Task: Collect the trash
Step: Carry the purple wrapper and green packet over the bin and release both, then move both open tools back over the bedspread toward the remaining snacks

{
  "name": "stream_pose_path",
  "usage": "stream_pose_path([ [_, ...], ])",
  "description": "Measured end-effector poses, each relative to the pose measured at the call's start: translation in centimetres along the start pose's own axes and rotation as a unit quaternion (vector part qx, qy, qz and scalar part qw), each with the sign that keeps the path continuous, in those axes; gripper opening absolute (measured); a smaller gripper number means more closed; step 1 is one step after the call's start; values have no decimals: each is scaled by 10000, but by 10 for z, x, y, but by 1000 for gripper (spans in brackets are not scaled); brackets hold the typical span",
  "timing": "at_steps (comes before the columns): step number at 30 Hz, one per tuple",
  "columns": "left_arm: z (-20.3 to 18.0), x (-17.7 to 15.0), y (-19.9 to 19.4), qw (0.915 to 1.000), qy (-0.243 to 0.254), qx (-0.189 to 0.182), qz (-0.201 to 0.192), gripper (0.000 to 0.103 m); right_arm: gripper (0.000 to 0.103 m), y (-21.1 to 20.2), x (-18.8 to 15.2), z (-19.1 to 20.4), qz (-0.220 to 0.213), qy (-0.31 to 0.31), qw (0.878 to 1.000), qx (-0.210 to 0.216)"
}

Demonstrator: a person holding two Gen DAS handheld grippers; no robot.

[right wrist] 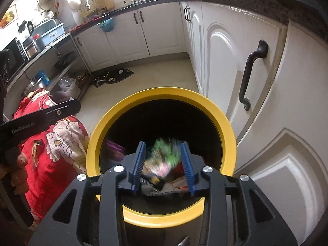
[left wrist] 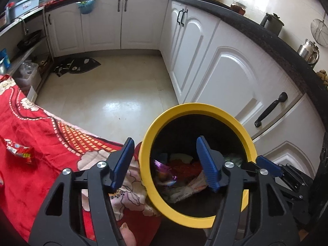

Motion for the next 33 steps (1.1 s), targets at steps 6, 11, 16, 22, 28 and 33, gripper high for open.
stream_pose_path([
  [6,7,1,-14,9998,-105,92,-131,84,56,-10,5,-1,-164,8,9998,-71],
  [11,11,3,-30,9991,-108,267,-295,92,67,-19,7,0,-293,68,9995,-93],
  [16,16,3,-47,9984,-163,322,-428,92,75,-30,11,2,-446,84,9989,-106],
  [22,21,2,-67,9971,-196,416,-607,92,76,-45,16,7,-625,92,9980,-19],
  [28,33,-4,-95,9944,-206,641,-819,92,76,-65,21,21,-822,27,9964,188],
  [33,50,-9,-119,9910,-308,841,-994,92,76,-80,25,41,-947,-116,9946,409],
])
Point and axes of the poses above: each gripper's, at about its wrist camera, not at the fingertips, and y roughly the way its jaws point, z to its left, x to its top, the point moved 4 cm from there along y, roughly the way its jaws point, and after that the axes turned 14 degrees about -x, right-handed, at the moved point
